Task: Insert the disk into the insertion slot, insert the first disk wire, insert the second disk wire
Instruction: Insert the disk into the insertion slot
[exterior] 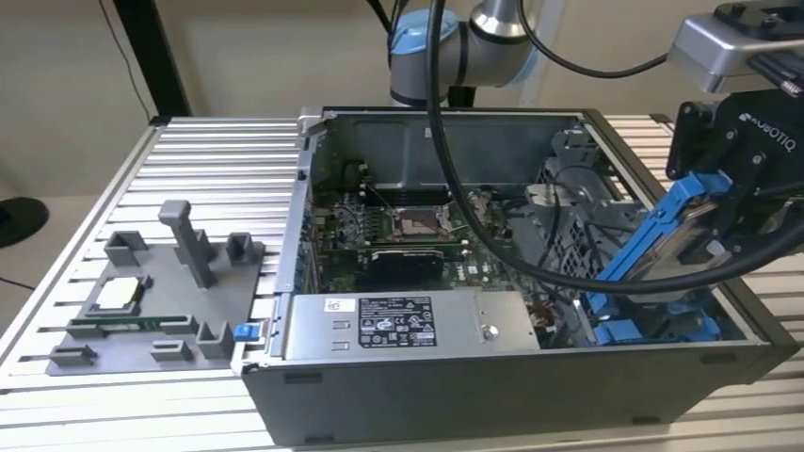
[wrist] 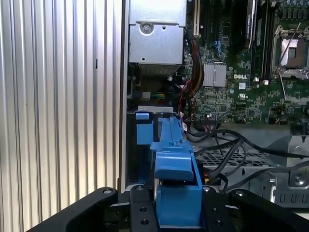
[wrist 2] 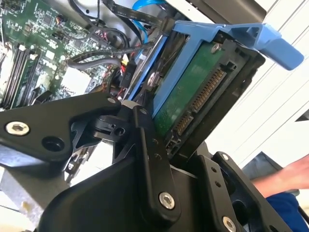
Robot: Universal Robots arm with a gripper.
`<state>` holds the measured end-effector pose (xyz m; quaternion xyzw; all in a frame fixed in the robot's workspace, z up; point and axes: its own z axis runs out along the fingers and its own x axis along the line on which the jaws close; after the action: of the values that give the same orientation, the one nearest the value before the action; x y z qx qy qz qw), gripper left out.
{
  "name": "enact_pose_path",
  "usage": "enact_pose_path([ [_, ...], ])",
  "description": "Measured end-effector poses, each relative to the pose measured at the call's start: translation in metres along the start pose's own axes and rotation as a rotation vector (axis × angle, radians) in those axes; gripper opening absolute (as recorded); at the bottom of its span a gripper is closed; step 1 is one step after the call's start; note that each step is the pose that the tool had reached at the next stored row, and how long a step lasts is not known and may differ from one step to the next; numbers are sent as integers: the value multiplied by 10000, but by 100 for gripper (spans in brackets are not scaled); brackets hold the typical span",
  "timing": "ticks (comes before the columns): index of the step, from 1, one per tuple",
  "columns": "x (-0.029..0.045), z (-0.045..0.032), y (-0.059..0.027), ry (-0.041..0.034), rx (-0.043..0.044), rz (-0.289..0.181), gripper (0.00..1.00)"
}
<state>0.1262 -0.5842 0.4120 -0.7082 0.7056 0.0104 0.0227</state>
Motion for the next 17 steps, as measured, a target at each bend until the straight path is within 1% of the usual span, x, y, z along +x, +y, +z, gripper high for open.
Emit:
enact_pose_path([
  [2, 0, 5, 2, 1, 47, -1, 0],
  [10, 2, 38, 28, 43, 50, -3, 0],
  [11, 2, 43, 32, 44, 50, -3, 0],
  [12, 0, 54, 34, 21, 50, -5, 0],
  [17, 2, 58, 56, 55, 51, -5, 0],
])
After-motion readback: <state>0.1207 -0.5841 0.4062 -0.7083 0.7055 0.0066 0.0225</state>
